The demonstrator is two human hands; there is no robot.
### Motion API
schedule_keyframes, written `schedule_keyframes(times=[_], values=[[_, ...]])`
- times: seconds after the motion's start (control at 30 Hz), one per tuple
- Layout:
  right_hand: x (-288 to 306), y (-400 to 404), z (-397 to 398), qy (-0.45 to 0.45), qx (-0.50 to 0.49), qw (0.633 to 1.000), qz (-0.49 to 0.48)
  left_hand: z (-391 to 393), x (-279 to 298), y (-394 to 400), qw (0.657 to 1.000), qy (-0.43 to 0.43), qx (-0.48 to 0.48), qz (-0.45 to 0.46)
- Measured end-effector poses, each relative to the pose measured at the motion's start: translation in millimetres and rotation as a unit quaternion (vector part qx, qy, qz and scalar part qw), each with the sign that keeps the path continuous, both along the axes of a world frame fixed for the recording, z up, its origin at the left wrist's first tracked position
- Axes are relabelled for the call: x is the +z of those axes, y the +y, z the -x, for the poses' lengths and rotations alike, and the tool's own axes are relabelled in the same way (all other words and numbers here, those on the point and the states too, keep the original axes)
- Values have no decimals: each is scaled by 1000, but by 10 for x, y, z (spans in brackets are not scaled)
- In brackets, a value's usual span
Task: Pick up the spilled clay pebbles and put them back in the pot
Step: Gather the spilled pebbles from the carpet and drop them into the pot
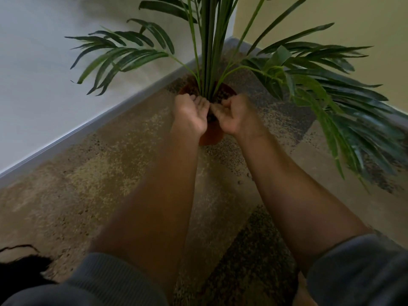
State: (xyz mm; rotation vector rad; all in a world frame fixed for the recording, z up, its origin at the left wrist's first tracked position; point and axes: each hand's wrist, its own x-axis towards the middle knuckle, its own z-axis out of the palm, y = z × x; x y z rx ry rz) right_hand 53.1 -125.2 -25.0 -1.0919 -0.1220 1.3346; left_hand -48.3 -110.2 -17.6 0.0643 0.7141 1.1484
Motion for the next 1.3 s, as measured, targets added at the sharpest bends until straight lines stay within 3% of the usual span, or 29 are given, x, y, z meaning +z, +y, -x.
schedule_keyframes(times=[0.1, 0.3, 0.5, 0.6, 0.67, 0.73, 0.9, 0.97, 1.07, 1.1, 1.2, 1.3], values=[[-77, -153, -1, 25, -13, 1000, 2, -59, -170, -88, 999, 38, -17, -19], [-293, -394, -155, -33, -29, 997, 66, -204, -552, -267, 988, 121, -95, -27], [-674, -626, -344, -139, -23, 979, 150, -492, -949, -473, 937, 259, -229, -43], [-906, -761, -426, -221, -25, 953, 205, -604, -1217, -574, 884, 355, -295, -67], [-1021, -848, -481, -308, -19, 918, 251, -653, -1379, -639, 837, 414, -346, -83], [-1115, -949, -532, -381, 6, 885, 268, -679, -1517, -704, 781, 476, -393, -95], [-1281, -1151, -635, -458, -4, 830, 319, -726, -1676, -904, 624, 596, -477, -169], [-1321, -1203, -696, -483, 3, 804, 348, -745, -1705, -985, 597, 613, -482, -190], [-1346, -1271, -782, -580, 51, 711, 395, -766, -1738, -1044, 551, 656, -462, -229], [-1339, -1287, -805, -595, 56, 695, 401, -767, -1741, -1055, 534, 671, -453, -242], [-1365, -1292, -881, -618, 95, 679, 385, -768, -1740, -1074, 492, 705, -432, -271], [-1394, -1310, -917, -620, 158, 675, 368, -769, -1693, -1099, 476, 712, -437, -276]])
